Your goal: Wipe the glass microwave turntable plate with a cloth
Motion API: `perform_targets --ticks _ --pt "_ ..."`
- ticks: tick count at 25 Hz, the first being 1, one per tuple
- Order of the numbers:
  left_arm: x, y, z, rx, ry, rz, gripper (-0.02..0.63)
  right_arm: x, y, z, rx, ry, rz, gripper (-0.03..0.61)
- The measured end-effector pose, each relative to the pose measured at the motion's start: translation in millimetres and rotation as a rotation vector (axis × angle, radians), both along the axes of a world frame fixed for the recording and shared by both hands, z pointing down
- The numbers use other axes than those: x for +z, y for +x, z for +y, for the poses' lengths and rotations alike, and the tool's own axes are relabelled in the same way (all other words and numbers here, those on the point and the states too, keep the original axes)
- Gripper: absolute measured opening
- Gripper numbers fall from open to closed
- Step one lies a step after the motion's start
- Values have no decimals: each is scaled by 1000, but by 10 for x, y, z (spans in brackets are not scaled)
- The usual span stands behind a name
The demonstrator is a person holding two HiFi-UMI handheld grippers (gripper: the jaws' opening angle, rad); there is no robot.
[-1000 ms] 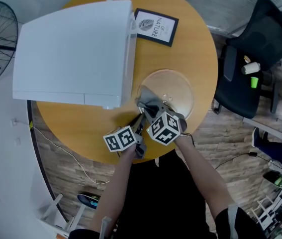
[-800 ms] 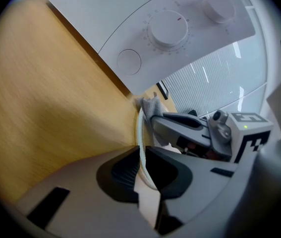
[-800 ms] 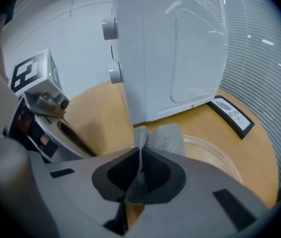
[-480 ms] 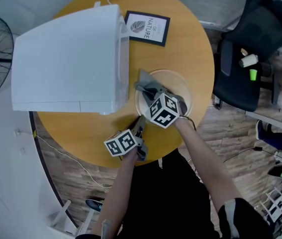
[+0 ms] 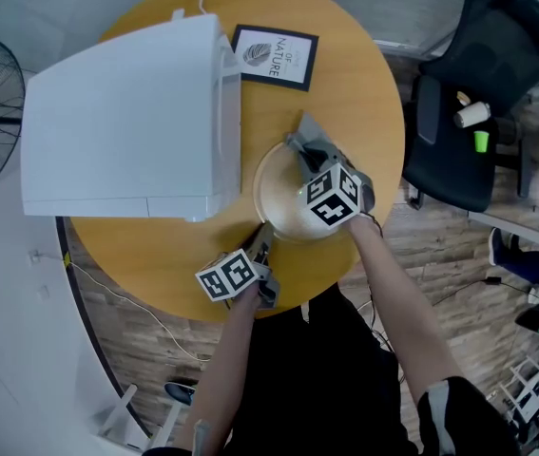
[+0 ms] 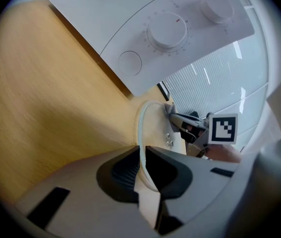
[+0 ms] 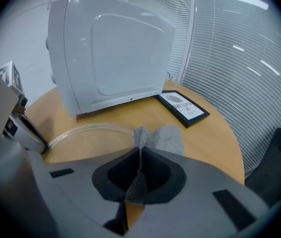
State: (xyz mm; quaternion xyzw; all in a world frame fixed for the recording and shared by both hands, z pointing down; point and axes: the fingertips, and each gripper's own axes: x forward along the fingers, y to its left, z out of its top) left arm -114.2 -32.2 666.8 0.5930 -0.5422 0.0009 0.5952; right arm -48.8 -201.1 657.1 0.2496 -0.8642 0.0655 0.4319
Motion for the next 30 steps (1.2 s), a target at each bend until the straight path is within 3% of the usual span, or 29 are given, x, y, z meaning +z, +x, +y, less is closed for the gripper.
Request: perform_targets --ticks 6,11,18,24,30 --pt "-21 17 -20 -24 4 13 32 -3 477 -51 48 8 35 24" --pt "-18 39 -10 -31 -4 27 29 -3 809 150 31 1 56 25" --pt "-19 45 -10 -33 -5 26 29 25 1089 665 8 -122 57 25" --pt "-16 50 -9 -33 -5 26 28 61 1140 1195 18 -257 46 25" --pt "-19 50 -5 -34 -5 26 28 65 924 1596 -21 -310 22 25"
